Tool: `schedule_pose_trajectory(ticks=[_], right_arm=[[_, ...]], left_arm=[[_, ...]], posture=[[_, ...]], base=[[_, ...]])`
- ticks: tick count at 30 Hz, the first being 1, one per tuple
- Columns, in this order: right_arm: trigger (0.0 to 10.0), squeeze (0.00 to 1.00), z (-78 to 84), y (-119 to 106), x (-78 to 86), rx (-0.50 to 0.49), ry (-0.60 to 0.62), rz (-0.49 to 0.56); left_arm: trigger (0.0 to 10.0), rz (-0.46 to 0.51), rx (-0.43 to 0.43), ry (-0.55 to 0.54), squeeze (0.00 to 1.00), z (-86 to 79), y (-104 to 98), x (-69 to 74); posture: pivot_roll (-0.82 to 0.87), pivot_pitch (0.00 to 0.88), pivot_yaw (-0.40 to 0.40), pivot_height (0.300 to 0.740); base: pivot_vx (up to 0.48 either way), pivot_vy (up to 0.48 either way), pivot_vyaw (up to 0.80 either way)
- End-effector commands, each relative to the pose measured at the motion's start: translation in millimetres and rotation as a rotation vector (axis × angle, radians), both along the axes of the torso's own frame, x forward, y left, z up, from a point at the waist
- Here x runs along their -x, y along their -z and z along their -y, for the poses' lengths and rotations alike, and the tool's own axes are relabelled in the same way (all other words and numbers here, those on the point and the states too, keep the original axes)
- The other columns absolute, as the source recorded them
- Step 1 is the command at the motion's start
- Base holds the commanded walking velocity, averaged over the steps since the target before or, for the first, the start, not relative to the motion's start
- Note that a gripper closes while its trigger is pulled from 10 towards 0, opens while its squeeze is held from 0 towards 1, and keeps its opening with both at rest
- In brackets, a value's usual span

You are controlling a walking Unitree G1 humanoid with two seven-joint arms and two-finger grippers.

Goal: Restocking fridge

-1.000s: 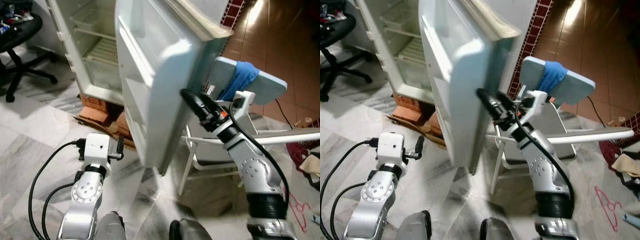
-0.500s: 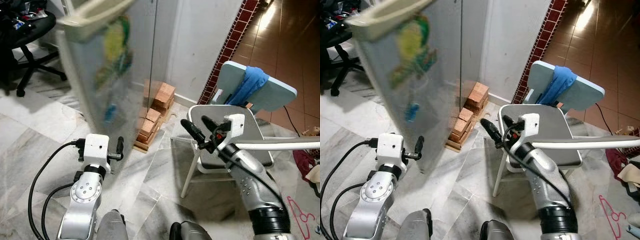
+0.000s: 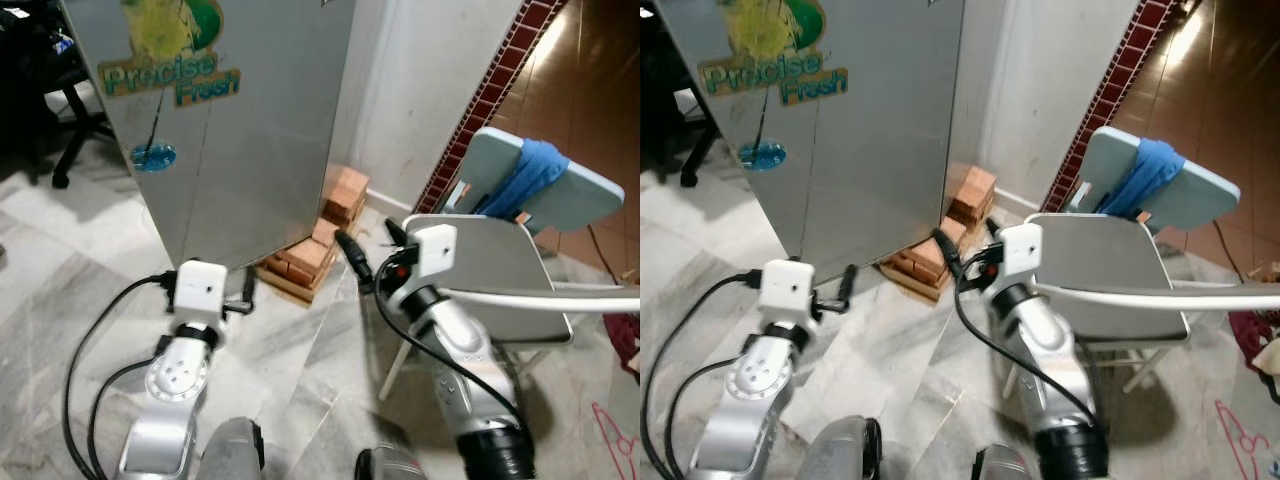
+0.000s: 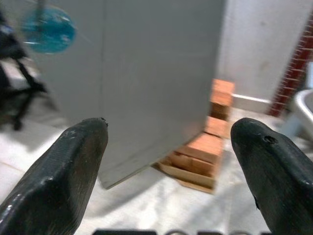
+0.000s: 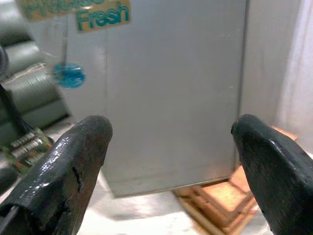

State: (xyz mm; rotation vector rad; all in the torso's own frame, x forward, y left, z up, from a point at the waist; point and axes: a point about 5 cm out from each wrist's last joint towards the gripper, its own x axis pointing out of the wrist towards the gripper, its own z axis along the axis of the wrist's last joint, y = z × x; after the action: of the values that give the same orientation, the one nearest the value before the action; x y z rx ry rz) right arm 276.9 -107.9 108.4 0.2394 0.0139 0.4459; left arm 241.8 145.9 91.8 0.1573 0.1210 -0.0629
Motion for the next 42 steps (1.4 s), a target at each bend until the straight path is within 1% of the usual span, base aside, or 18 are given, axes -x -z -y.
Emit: schedule_pose_trajectory(ticks=[1, 3, 4, 6, 9, 14, 17, 23, 27, 29, 31, 32, 33, 35, 37, 38, 39, 42], right_arm=[[10.0, 0.00, 21.1, 2, 1.0, 0.019, 0.071, -0.012], [10.0, 0.00, 25.6, 2, -0.1, 0.041, 0.101, -0.011], [10.0, 0.00, 31.2, 3, -3.1, 0.086, 0.144, -0.022], [10.0, 0.00, 34.4, 3, -4.8, 0.110, 0.167, -0.021], [10.0, 0.00, 37.3, 3, -4.3, 0.081, 0.173, -0.025], [10.0, 0.00, 44.3, 3, -2.4, 0.067, 0.200, -0.023], [10.0, 0.00, 44.3, 4, -3.0, 0.069, 0.207, -0.035], [10.0, 0.00, 42.6, 3, -4.2, 0.058, 0.204, -0.035], [10.0, 0.00, 42.4, 4, -4.8, 0.051, 0.202, -0.032], [10.0, 0.00, 42.3, 4, -6.0, 0.047, 0.206, -0.024], [10.0, 0.00, 42.7, -1, -11.1, 0.052, 0.221, 0.008], [10.0, 0.00, 42.7, -1, -11.1, 0.052, 0.221, 0.008], [10.0, 0.00, 42.4, -4, -13.4, 0.060, 0.228, 0.024], [10.0, 0.00, 45.6, -7, -15.3, 0.126, 0.266, 0.050], [10.0, 0.00, 52.0, -3, -16.0, 0.192, 0.333, 0.043], [10.0, 0.00, 52.0, -3, -16.0, 0.192, 0.333, 0.043], [10.0, 0.00, 54.6, 0, -15.5, 0.226, 0.365, 0.045], [10.0, 0.00, 53.6, 2, -13.1, 0.198, 0.359, 0.062]], left_arm=[[10.0, 0.019, 0.015, 0.017, 0.00, 7.3, -3, 0.6], [10.0, 0.017, 0.023, 0.017, 0.00, 7.4, -3, 0.7], [10.0, 0.016, 0.028, 0.013, 0.00, 6.9, -3, 0.8], [10.0, 0.016, 0.035, 0.016, 0.00, 7.1, -3, 0.7], [10.0, 0.026, 0.037, 0.026, 0.00, 8.5, -3, 1.1], [10.0, 0.036, 0.038, 0.015, 0.00, 8.0, -4, 1.0], [10.0, 0.048, 0.041, 0.018, 0.00, 8.0, -5, -0.4], [10.0, 0.059, 0.042, 0.018, 0.00, 7.9, -7, -1.9], [10.0, 0.091, 0.011, 0.011, 0.00, 5.6, -8, -2.9], [10.0, 0.131, -0.034, 0.005, 0.00, 3.0, -9, -4.7], [10.0, 0.173, -0.060, -0.006, 0.00, -2.3, -11, -10.1], [10.0, 0.173, -0.060, -0.006, 0.00, -2.3, -11, -10.1], [10.0, 0.190, -0.072, -0.015, 0.00, -6.0, -12, -12.6], [10.0, 0.188, -0.061, -0.030, 0.00, -12.3, -13, -14.4], [10.0, 0.155, -0.027, -0.027, 0.00, -18.3, -11, -14.4], [10.0, 0.155, -0.027, -0.027, 0.00, -18.3, -11, -14.4], [10.0, 0.152, -0.017, -0.024, 0.00, -19.4, -9, -14.9], [10.0, 0.162, -0.029, -0.012, 0.00, -18.8, -8, -17.9]], posture=[[0.11, 0.119, -0.072, 0.740], [0.10, 0.120, -0.075, 0.740], [0.10, 0.120, -0.076, 0.740], [0.10, 0.118, -0.075, 0.740], [0.10, 0.119, -0.076, 0.740], [0.10, 0.120, -0.076, 0.740], [0.10, 0.121, -0.075, 0.740], [0.10, 0.119, -0.074, 0.740], [0.10, 0.113, -0.074, 0.740], [0.10, 0.104, -0.071, 0.740], [0.11, 0.096, -0.063, 0.740], [0.11, 0.096, -0.063, 0.740], [0.11, 0.091, -0.056, 0.740], [0.10, 0.088, -0.046, 0.740], [0.09, 0.078, -0.041, 0.740], [0.09, 0.078, -0.041, 0.740], [0.09, 0.075, -0.041, 0.740], [0.09, 0.065, -0.037, 0.740]], base=[[0.000, 0.480, 0.00], [0.000, 0.480, 0.00], [0.000, 0.480, 0.00], [0.000, 0.480, 0.00], [0.000, 0.480, 0.00], [0.000, 0.480, 0.00], [0.000, 0.480, 0.00], [0.000, 0.480, -0.73], [0.000, 0.480, -0.74], [0.000, 0.480, 0.00], [0.000, 0.480, 0.00], [0.000, 0.480, 0.00], [0.000, 0.480, 0.00], [0.000, 0.480, 0.00], [0.000, 0.480, 0.00], [0.000, 0.480, 0.00], [0.000, 0.480, 0.00], [0.000, 0.480, 0.00]])
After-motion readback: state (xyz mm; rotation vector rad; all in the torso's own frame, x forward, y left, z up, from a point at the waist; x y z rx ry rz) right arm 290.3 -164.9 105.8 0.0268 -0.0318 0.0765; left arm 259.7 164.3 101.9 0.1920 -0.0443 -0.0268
